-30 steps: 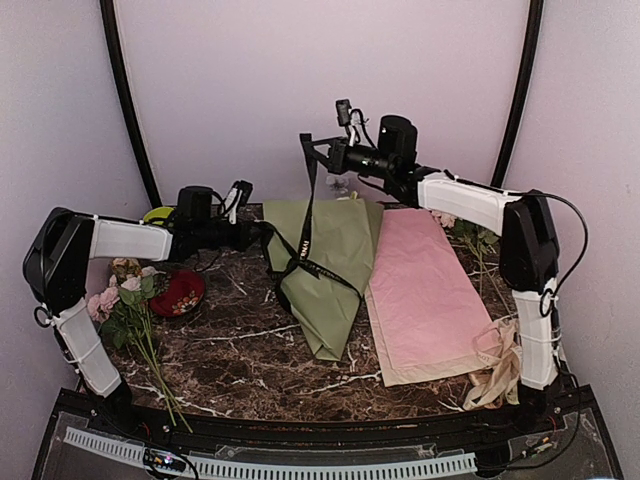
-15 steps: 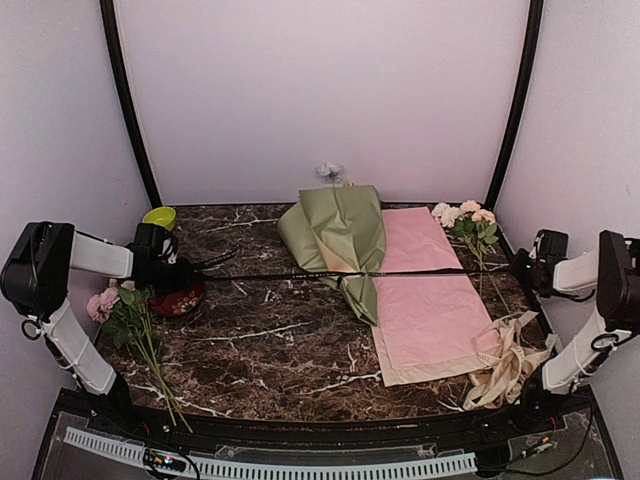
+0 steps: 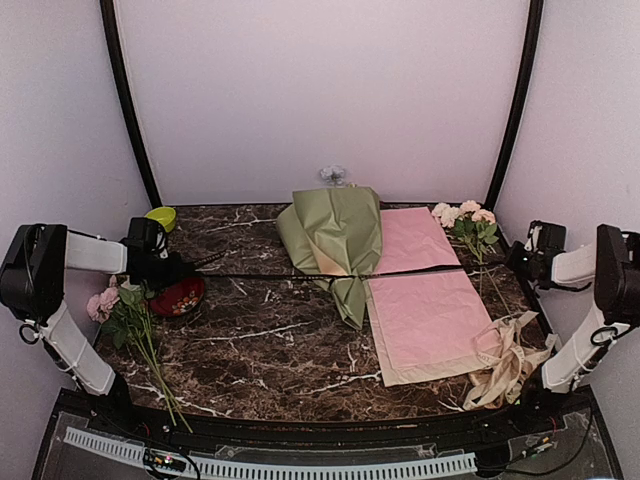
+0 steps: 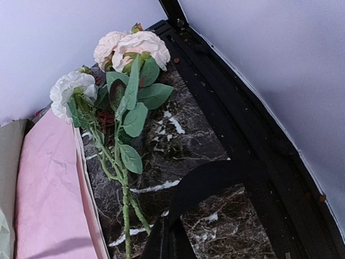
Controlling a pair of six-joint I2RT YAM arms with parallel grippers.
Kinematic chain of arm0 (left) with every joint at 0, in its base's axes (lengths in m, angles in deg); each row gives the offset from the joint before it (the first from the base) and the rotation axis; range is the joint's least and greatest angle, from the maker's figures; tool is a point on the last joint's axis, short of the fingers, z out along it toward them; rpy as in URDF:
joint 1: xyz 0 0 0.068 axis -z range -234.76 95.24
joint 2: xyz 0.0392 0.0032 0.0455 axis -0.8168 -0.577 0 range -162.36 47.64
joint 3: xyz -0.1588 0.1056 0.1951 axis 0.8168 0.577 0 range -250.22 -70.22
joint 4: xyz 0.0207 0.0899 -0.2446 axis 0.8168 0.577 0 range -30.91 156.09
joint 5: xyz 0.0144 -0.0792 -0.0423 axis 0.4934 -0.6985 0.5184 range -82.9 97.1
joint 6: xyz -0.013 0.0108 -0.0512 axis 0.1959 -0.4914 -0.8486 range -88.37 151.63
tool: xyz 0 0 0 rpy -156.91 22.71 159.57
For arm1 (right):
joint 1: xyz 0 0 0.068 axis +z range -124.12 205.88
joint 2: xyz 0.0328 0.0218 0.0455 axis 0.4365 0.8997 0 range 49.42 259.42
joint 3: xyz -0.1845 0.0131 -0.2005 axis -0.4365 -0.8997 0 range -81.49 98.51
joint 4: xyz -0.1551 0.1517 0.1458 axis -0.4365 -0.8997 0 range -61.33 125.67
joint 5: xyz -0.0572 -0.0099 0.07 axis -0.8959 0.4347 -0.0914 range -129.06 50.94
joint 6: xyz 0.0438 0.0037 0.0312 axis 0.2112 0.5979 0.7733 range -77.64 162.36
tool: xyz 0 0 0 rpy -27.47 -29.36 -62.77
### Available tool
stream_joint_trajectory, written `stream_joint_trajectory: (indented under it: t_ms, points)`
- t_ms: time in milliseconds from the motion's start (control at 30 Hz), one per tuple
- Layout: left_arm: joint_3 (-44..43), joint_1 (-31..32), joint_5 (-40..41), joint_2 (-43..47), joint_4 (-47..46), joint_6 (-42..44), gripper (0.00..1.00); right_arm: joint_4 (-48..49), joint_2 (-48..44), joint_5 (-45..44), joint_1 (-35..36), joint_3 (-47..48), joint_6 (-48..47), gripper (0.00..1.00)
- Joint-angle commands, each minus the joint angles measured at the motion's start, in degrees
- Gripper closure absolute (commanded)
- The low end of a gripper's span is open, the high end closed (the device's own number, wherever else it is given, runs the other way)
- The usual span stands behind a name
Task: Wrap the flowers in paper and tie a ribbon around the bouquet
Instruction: Tie the ribbon around the folded bouquet, then cross the half-tied ribbon over the folded bouquet.
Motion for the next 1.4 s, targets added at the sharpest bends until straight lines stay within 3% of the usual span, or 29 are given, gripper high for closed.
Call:
stream_joint_trajectory:
  t_ms: [0,200,433,633,767,800,867,967,1100,1167,1233,1367]
  points:
    - [-2.3,-0.5,3.7,2.6,0.1,2.5,1.0,-0.1,0.2,-0.9,4.0,5.6,-4.7,1.0]
    - [-9.1,13.0,3.5,5.8,-4.6,11.8,1.0,-5.8,-1.2,7.0,17.6,14.8,-7.8,1.0]
    - [-16.7,21.0,-8.3,9.0,-10.3,19.8,1.0,-14.4,-4.2,23.1,29.9,25.9,-11.4,1.0]
    - [-16.6,26.9,-14.2,13.4,-12.5,24.9,1.0,-15.1,-9.4,36.6,34.0,27.2,-9.6,1.0]
    - [-15.1,29.4,-15.9,16.0,-11.5,27.3,1.0,-20.3,-12.8,30.0,35.0,25.7,-8.7,1.0]
    - [-14.6,29.9,-16.3,16.6,-11.3,27.5,1.0,-23.4,-13.3,26.3,35.0,25.7,-8.0,0.96]
    - [-13.1,31.1,-16.4,18.2,-11.3,27.7,1.0,-32.6,-13.9,16.3,35.0,26.3,-6.5,0.85]
    - [-11.3,32.7,-15.7,20.3,-11.3,28.5,1.0,-46.3,-15.3,0.5,34.4,26.9,-2.8,0.56]
    - [-9.9,33.8,-16.2,22.4,-11.3,28.5,1.0,-51.6,-21.3,-10.7,34.0,22.6,0.2,0.37]
    - [-9.4,34.2,-16.1,23.2,-11.1,28.9,1.0,-50.3,-24.6,-9.3,34.1,21.4,0.1,0.35]
    - [-9.4,34.4,-15.6,23.8,-10.5,28.7,1.0,-46.0,-26.4,-0.4,35.0,20.2,-1.2,0.4]
    - [-9.4,34.4,-15.6,24.5,-9.9,28.1,1.0,-34.3,-24.7,9.3,42.6,20.0,-4.5,0.47]
